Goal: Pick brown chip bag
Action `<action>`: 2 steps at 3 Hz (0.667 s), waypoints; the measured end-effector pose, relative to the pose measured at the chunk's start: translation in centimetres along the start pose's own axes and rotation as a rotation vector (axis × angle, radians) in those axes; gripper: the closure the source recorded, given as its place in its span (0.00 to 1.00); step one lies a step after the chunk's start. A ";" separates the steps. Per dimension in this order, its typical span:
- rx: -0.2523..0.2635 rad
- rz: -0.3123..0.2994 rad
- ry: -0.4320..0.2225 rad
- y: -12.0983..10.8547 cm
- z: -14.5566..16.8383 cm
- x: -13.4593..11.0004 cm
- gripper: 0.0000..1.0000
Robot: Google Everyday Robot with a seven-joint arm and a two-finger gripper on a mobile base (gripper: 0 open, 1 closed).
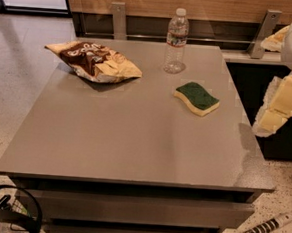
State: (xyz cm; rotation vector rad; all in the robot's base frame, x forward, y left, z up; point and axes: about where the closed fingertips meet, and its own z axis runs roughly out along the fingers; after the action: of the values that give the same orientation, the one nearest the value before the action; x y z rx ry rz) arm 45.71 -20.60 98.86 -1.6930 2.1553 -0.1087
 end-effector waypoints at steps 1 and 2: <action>0.031 -0.006 -0.108 -2.7 2.0 -3.5 0.00; 0.073 0.016 -0.264 -4.4 4.1 -8.3 0.00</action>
Offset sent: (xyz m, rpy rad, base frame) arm 0.1260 0.1333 0.0084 0.4585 -0.3079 0.0556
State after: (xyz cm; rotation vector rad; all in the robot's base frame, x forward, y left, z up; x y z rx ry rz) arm 52.72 -13.19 98.57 -1.5538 1.9454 0.0387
